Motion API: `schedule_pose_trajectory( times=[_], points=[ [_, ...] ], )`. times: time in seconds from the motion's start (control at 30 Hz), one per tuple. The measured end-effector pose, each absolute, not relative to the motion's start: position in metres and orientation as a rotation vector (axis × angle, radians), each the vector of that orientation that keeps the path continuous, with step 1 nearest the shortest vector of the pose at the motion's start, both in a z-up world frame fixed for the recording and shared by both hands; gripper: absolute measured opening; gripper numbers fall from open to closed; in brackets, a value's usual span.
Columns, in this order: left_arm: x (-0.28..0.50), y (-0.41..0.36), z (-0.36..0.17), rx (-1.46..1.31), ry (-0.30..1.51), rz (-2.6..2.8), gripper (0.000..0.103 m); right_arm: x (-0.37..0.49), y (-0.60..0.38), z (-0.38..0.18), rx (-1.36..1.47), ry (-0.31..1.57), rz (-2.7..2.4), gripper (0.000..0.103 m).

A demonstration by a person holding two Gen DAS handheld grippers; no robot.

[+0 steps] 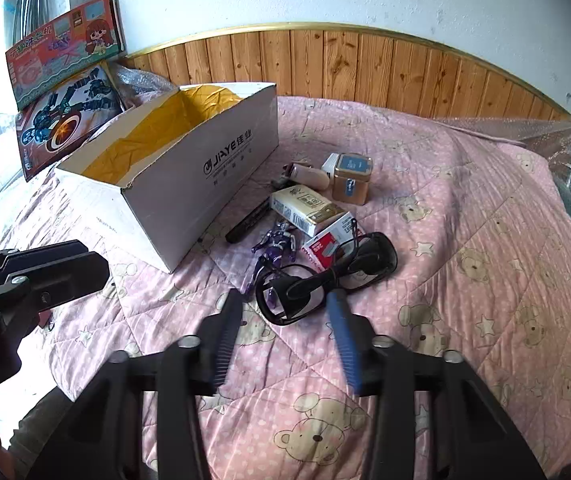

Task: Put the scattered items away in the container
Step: 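Move the right tool toward the black sunglasses and open its fingers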

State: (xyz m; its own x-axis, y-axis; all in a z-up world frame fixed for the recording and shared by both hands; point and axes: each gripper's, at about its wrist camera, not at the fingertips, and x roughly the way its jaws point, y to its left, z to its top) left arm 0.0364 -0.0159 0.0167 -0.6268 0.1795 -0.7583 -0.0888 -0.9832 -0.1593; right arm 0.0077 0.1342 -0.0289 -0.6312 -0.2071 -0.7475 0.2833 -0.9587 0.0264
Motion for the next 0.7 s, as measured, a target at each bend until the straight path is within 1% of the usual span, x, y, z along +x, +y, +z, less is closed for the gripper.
schedule_pose_trajectory(
  times=[0.03,0.07,0.13,0.23,0.47,0.5,0.53,0.57,0.6,0.63,0.7],
  points=[
    [0.037,-0.015,0.018,-1.268,-0.160,2.698,0.010,0.007,0.133,-0.029,1.182,0.139,-2.607,0.019],
    [0.037,-0.015,0.018,-1.259,-0.158,2.698,0.008,0.007,0.133,-0.029,1.181,0.136,-2.605,0.017],
    [0.038,-0.014,0.020,-1.240,-0.162,2.690,0.005,0.007,0.133,-0.028,1.178,0.126,-2.600,0.007],
    [0.039,-0.014,0.020,-1.223,-0.164,2.686,0.003,0.007,0.132,-0.027,1.178,0.112,-2.595,0.004],
    [0.038,-0.021,0.015,-1.244,-0.240,2.670,0.004,0.005,0.130,-0.027,1.196,0.092,-2.590,0.005],
    [0.037,-0.022,0.013,-1.253,-0.254,2.662,0.013,0.004,0.131,-0.027,1.201,0.091,-2.594,0.007],
    [0.036,-0.022,0.012,-1.263,-0.265,2.656,0.022,0.003,0.132,-0.027,1.206,0.092,-2.603,0.017],
    [0.035,-0.021,0.011,-1.272,-0.272,2.656,0.041,0.002,0.133,-0.027,1.208,0.088,-2.609,0.027],
    [0.035,-0.021,0.009,-1.275,-0.279,2.656,0.046,0.002,0.134,-0.027,1.211,0.083,-2.612,0.045],
    [0.034,-0.021,0.008,-1.278,-0.284,2.650,0.046,0.001,0.136,-0.026,1.208,0.076,-2.622,0.057],
    [0.032,-0.021,0.006,-1.293,-0.285,2.644,0.049,0.000,0.138,-0.027,1.214,0.075,-2.631,0.061]
  ],
)
